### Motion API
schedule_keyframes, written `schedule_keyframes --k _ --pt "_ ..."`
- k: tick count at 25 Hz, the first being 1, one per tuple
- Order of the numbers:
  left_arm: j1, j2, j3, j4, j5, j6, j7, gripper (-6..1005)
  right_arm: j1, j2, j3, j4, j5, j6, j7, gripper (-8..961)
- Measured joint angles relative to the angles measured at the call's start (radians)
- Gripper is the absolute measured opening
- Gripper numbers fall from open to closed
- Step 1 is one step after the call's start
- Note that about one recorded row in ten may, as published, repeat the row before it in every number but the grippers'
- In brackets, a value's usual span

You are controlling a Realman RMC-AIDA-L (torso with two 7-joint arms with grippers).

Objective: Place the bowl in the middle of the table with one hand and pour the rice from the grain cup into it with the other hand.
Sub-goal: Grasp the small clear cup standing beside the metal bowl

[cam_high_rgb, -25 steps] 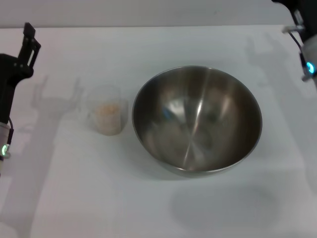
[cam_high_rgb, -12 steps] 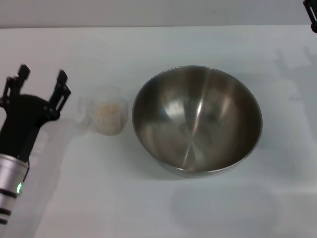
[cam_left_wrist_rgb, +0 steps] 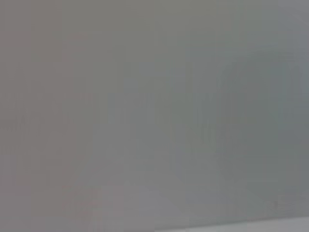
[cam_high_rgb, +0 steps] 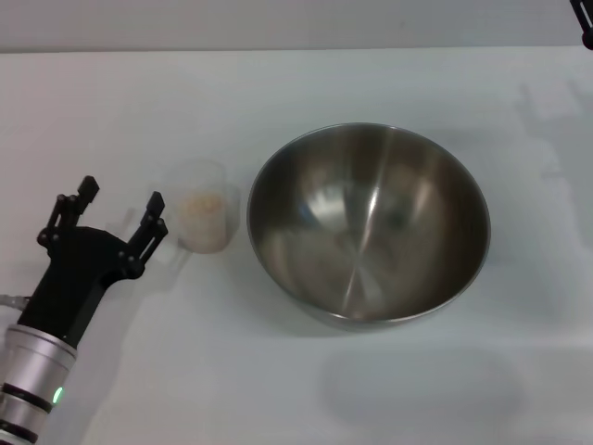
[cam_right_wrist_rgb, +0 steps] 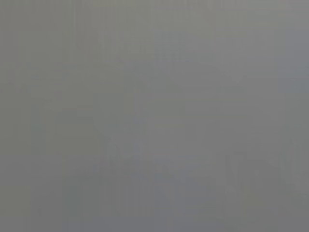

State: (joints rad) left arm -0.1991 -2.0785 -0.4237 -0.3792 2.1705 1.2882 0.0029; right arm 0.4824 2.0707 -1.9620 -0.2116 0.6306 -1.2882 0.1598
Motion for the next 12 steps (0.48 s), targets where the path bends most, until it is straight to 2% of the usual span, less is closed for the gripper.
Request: schedule_keyframes --k 12 --pt "-0.029 0.0 -0.01 0.003 -0.007 -0.089 0.039 828 -0.004 0.001 0.0 0.001 0.0 -0.008 0.002 742"
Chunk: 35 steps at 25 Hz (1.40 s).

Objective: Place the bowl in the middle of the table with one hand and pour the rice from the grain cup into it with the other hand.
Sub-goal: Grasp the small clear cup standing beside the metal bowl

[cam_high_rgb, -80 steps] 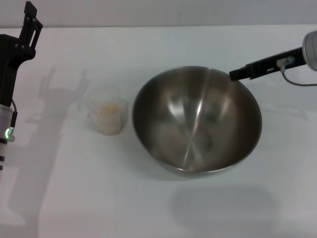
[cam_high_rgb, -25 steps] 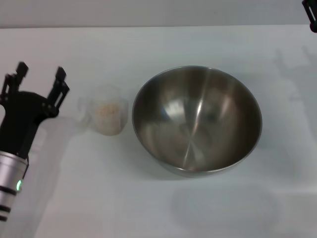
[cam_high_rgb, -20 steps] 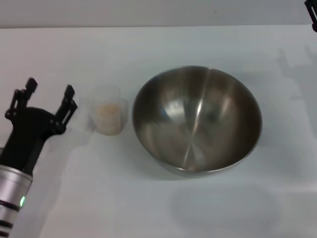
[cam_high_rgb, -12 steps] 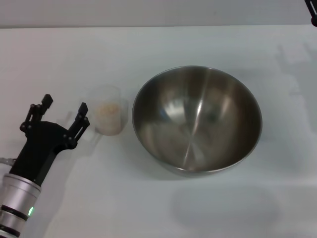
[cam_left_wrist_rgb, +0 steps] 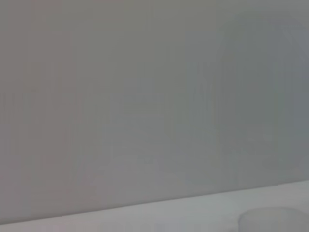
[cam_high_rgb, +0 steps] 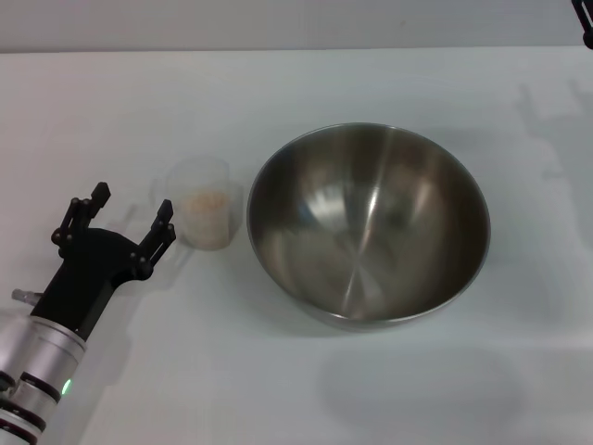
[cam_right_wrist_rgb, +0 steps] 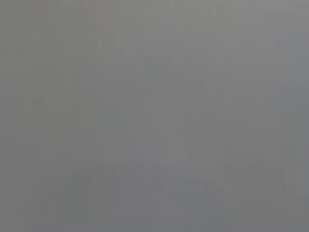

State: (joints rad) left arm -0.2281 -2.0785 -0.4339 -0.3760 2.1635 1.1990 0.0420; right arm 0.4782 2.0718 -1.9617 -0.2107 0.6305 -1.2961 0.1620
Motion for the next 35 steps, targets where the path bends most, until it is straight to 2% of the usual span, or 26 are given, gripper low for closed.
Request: schedule_keyframes --k 13,29,35 --pt "-0.034 0.001 -0.045 0.017 -0.002 -0.06 0.001 829 -0.011 0.003 0.0 -0.004 -0.006 -0.003 0.006 743" --pt "-0.071 0.0 -0.055 0.026 -0.002 -0.114 0.001 829 -0.008 0.004 0.0 -0.004 -0.006 -0.002 0.009 742" --pt "-0.09 0.0 -0.097 0.026 -0.002 -0.146 0.001 829 -0.004 0.003 0.0 -0.006 -0.007 0.004 0.011 742"
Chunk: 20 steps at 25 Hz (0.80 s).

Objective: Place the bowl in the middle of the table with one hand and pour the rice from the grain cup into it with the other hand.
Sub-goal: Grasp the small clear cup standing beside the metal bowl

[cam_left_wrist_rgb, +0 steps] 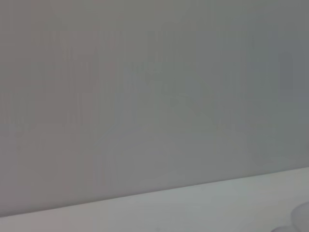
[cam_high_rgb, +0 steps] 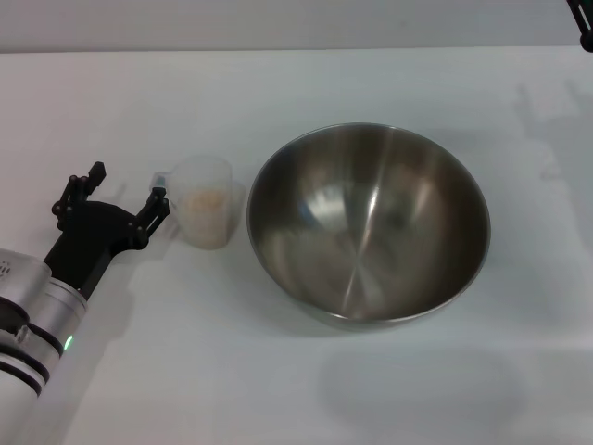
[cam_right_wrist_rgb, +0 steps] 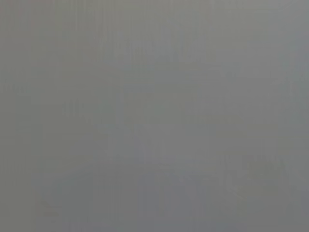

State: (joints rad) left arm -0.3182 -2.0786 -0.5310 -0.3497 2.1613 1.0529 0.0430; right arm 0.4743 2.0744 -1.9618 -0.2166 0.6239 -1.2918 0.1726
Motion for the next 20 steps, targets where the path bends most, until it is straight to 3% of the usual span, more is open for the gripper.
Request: schedule_keyframes --k 17,20 --pt "-0.011 0.0 0.0 -0.012 0.006 -0.004 -0.001 802 0.007 0.0 -0.001 -0.001 -0.001 0.002 0.002 742" --pt "-0.016 0.0 0.001 -0.012 0.007 -0.013 -0.003 670 0.007 0.0 -0.002 -0.001 -0.001 0.002 0.002 743"
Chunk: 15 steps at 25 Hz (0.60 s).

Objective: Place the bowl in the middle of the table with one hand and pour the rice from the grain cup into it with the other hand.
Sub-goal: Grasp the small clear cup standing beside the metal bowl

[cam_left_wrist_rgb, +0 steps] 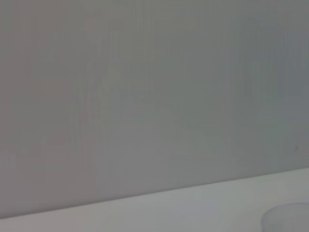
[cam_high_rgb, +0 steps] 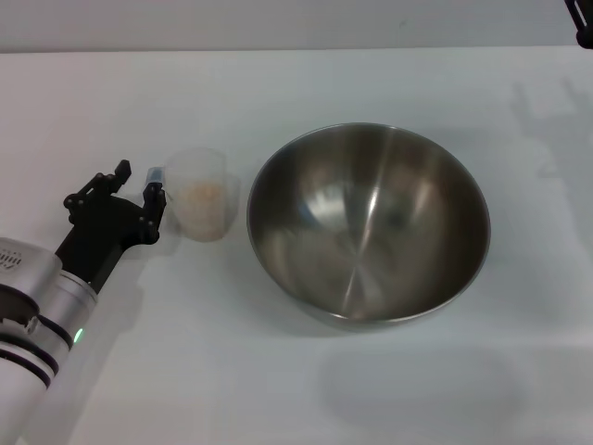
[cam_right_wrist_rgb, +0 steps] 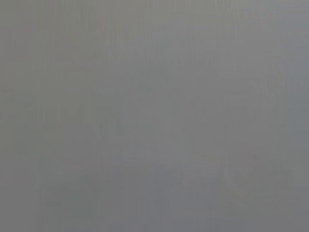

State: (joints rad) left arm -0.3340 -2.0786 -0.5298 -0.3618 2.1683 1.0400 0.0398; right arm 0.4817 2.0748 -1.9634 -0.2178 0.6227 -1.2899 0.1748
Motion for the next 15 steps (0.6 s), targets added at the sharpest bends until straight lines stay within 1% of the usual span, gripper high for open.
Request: schedule_keyframes --k 2,3,9,15 --pt "-0.003 0.0 0.0 0.0 0.0 -0.006 -0.003 582 0.0 0.0 0.0 0.0 0.0 0.0 0.0 743" --pt "-0.011 0.0 0.0 0.0 0.0 -0.022 -0.006 336 0.0 0.0 0.001 0.0 0.0 0.0 0.0 743" --pt "-0.016 0.0 0.004 -0.002 0.002 -0.027 -0.006 111 0.0 0.001 0.001 0.0 0.0 0.0 0.0 743" --pt "-0.016 -0.001 -0.004 -0.013 -0.003 -0.023 -0.007 65 0.0 0.001 0.002 0.004 0.0 0.0 0.0 742"
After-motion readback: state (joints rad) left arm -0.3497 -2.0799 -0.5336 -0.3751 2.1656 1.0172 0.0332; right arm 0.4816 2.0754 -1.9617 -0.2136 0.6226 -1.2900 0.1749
